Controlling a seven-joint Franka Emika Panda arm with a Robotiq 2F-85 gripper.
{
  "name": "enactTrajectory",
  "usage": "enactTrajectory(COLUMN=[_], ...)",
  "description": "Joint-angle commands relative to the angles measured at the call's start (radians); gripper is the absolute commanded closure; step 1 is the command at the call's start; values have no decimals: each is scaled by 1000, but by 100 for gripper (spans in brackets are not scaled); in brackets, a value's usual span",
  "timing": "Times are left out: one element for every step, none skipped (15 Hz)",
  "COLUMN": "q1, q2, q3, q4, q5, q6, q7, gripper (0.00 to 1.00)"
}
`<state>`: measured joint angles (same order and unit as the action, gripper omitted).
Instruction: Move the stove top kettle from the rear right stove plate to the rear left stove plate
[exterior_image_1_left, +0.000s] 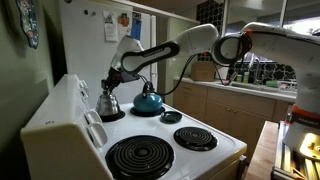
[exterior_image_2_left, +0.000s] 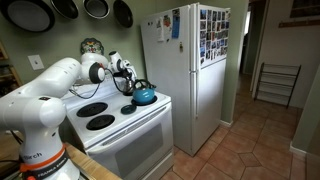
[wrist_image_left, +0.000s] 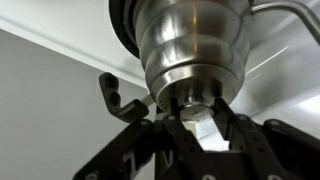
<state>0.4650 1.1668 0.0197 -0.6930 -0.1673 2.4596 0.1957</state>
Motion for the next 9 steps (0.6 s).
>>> enactTrajectory(q1=[6,6,8,11,15,19,26,34,40], q2=[-7,-7,-9,-13,-19,-23,-28,-32,-39], q3=[-9,-10,-13,-13,-14,-15,-19,-28,-30], q4=[23,24,22,20,16,14,11,9,5], q5=[-4,-4,-6,-8,-10,-12,-17,-24,-23], q6=[-36,-39,-41,-43,-43,-41,-39,-39,-40], q7=[13,14,16,16,16,18,21,28,30], gripper=[86,86,86,86,86,86,86,86,86])
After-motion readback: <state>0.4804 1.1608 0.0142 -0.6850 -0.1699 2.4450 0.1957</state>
